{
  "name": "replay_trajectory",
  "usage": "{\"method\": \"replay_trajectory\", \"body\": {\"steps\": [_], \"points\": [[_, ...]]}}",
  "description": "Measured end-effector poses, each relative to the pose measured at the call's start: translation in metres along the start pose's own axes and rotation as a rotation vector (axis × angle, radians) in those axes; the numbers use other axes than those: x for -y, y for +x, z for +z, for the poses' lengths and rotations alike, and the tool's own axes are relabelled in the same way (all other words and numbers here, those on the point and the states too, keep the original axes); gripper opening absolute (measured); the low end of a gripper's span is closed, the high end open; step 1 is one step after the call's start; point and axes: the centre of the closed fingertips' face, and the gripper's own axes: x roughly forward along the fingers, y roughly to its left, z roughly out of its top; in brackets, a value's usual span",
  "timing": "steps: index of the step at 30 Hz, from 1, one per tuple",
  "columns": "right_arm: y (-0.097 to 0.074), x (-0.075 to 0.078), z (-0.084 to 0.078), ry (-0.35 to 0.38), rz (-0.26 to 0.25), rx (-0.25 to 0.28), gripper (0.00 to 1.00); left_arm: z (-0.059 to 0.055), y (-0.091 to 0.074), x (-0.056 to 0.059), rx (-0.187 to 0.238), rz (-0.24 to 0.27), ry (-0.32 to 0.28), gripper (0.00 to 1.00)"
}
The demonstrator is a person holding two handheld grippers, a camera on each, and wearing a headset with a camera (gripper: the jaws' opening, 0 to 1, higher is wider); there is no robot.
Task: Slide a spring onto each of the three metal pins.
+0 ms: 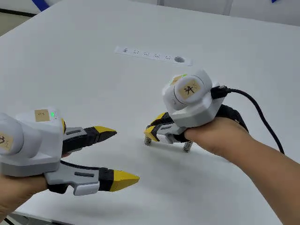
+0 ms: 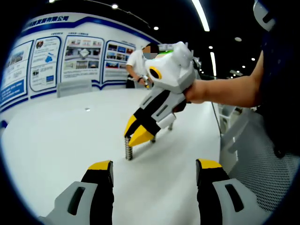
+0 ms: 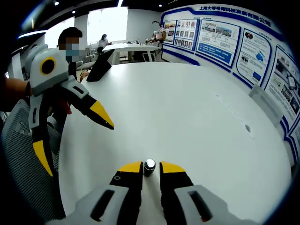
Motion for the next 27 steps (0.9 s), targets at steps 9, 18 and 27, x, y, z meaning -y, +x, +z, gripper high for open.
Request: {"method": "replay_trajectory", "body": {"steps": [9,18,27], "points": [[-0.017,-0.001,-0.007,0.03,-0.017,0.019,0.17,0.002,0.001,0.001,-0.001,-0.002,0.011,0.73],[-0.034,-0.008,-0.014,0.046,-0.031,0.036,0.17,0.003,0.0,0.001,0.003,0.001,0.011,0.73],[-0.053,-0.019,-0.02,0.052,-0.035,0.058,0.18,0.004,-0.001,0.003,0.004,0.001,0.014,0.73]]}}
